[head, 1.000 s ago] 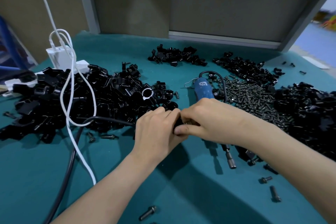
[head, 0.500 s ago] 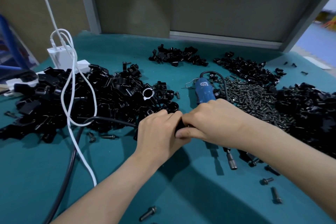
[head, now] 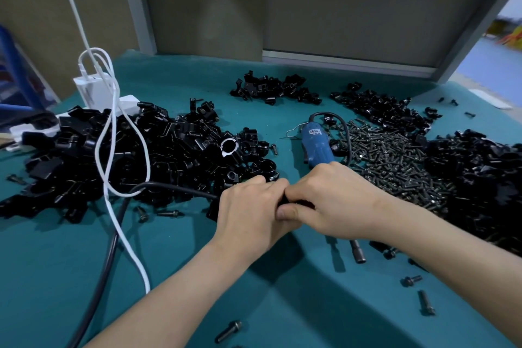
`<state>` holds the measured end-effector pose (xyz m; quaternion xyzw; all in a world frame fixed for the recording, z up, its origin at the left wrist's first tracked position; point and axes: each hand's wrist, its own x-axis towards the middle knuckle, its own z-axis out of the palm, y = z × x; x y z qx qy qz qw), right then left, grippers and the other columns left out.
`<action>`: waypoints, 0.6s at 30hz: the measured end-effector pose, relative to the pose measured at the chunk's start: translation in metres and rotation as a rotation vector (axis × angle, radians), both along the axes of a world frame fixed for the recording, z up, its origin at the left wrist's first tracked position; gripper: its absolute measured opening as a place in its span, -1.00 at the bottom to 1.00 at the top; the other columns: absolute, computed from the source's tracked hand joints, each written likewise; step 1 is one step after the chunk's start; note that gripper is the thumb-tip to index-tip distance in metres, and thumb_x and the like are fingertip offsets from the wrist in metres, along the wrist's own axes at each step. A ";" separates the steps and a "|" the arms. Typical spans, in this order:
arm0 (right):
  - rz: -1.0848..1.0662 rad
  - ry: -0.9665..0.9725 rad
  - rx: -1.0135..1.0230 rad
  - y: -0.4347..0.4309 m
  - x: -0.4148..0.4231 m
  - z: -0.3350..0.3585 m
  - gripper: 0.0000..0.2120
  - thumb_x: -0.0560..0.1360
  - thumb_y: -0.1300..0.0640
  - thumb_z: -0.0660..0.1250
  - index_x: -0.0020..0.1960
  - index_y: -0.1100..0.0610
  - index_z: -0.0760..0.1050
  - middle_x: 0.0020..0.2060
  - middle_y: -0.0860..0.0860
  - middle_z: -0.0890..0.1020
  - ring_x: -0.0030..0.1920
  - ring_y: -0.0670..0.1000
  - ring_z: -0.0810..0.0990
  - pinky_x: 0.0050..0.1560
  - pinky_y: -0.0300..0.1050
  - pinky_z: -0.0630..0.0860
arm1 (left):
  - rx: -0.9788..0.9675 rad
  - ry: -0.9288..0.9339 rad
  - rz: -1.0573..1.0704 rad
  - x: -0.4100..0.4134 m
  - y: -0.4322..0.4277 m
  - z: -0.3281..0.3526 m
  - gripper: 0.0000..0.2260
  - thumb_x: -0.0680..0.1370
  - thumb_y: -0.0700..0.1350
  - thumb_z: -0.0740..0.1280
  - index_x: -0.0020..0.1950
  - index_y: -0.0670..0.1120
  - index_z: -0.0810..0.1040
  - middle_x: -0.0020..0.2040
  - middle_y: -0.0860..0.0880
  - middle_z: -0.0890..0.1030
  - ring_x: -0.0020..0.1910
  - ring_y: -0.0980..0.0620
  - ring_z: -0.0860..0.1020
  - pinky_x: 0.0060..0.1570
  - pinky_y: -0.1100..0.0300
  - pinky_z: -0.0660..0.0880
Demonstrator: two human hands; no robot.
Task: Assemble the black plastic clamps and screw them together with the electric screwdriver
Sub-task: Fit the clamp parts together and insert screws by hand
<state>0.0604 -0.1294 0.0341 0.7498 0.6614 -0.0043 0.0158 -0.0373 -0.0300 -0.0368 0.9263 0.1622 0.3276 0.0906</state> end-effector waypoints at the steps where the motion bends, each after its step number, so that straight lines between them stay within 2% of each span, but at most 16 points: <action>1: -0.018 0.018 -0.004 0.001 -0.001 0.000 -0.66 0.55 -0.24 0.08 -0.25 -0.03 0.33 -0.29 0.03 0.58 -0.21 0.09 0.53 -0.17 -0.06 0.43 | 0.011 -0.002 -0.005 0.000 0.001 -0.001 -0.60 0.06 0.10 0.61 -0.41 -0.06 0.46 -0.55 0.05 0.41 -0.54 0.03 0.43 -0.54 0.34 0.14; 3: -0.072 0.155 -0.076 0.003 0.003 0.003 -0.59 0.51 -0.28 0.12 -0.29 0.02 0.34 -0.38 -0.02 0.53 -0.32 0.00 0.49 -0.22 -0.08 0.47 | 0.022 -0.006 0.003 0.002 0.003 -0.003 -0.61 0.13 0.11 0.60 -0.37 -0.07 0.47 -0.53 0.03 0.44 -0.53 -0.01 0.47 -0.56 0.31 0.18; 4: -0.108 0.277 -0.091 0.004 0.010 0.006 -0.55 0.46 -0.32 0.15 -0.32 0.05 0.38 -0.45 -0.05 0.50 -0.41 -0.07 0.45 -0.31 -0.16 0.45 | -0.002 -0.018 0.021 0.002 0.003 -0.003 -0.63 0.17 0.12 0.58 -0.35 -0.07 0.49 -0.52 0.02 0.46 -0.52 -0.03 0.49 -0.57 0.29 0.22; 6: -0.256 0.491 0.075 0.005 0.035 0.013 -0.49 0.34 -0.41 0.19 -0.34 0.04 0.46 -0.53 -0.10 0.46 -0.51 -0.13 0.39 -0.46 -0.28 0.37 | -0.081 -0.055 0.082 0.003 0.004 -0.001 -0.69 0.27 0.16 0.47 -0.33 -0.06 0.52 -0.51 0.02 0.50 -0.51 -0.07 0.52 -0.55 0.25 0.28; 7: -0.396 0.524 0.209 0.006 0.050 0.014 -0.48 0.32 -0.42 0.21 -0.32 0.06 0.48 -0.52 -0.12 0.47 -0.50 -0.12 0.41 -0.47 -0.28 0.37 | -0.110 -0.064 0.107 0.004 0.006 -0.001 -0.71 0.30 0.17 0.41 -0.32 -0.05 0.52 -0.52 0.03 0.51 -0.52 -0.07 0.52 -0.54 0.25 0.29; 8: -0.559 0.477 0.282 0.008 0.065 0.011 -0.47 0.35 -0.40 0.24 -0.29 0.10 0.47 -0.48 -0.10 0.48 -0.47 -0.08 0.43 -0.47 -0.25 0.38 | -0.134 -0.069 0.119 0.004 0.007 -0.002 -0.72 0.31 0.17 0.38 -0.33 -0.03 0.53 -0.52 0.04 0.51 -0.53 -0.05 0.51 -0.53 0.25 0.30; 10: -0.829 0.295 0.166 0.014 0.085 -0.008 -0.44 0.38 -0.37 0.31 -0.31 0.16 0.38 -0.44 0.02 0.47 -0.46 0.00 0.43 -0.47 -0.22 0.33 | -0.158 -0.079 0.124 0.003 0.009 -0.005 -0.73 0.32 0.18 0.36 -0.34 -0.02 0.51 -0.54 0.06 0.50 -0.54 -0.03 0.50 -0.53 0.26 0.31; 11: -0.892 0.290 0.082 0.019 0.090 -0.020 -0.41 0.35 -0.37 0.35 -0.33 0.17 0.35 -0.42 0.05 0.46 -0.45 0.01 0.43 -0.47 -0.21 0.31 | -0.157 -0.085 0.122 0.003 0.009 -0.005 -0.72 0.33 0.19 0.35 -0.35 -0.01 0.50 -0.55 0.06 0.49 -0.55 -0.01 0.50 -0.53 0.28 0.29; 14: -0.968 0.450 0.093 0.029 0.100 -0.044 -0.47 0.28 -0.28 0.49 -0.26 0.16 0.39 -0.31 0.08 0.51 -0.36 0.04 0.51 -0.44 -0.17 0.35 | -0.145 -0.113 0.108 0.004 0.012 -0.006 -0.69 0.36 0.23 0.25 -0.34 0.00 0.50 -0.55 0.09 0.48 -0.56 0.04 0.48 -0.51 0.32 0.19; 18: -1.036 0.872 0.241 0.023 0.103 -0.041 -0.59 0.24 -0.08 0.54 -0.12 0.18 0.51 -0.20 0.10 0.61 -0.27 0.07 0.60 -0.37 -0.18 0.47 | -0.136 -0.115 0.107 0.003 0.012 -0.008 -0.70 0.36 0.21 0.26 -0.33 -0.01 0.52 -0.55 0.08 0.47 -0.56 0.02 0.47 -0.51 0.31 0.20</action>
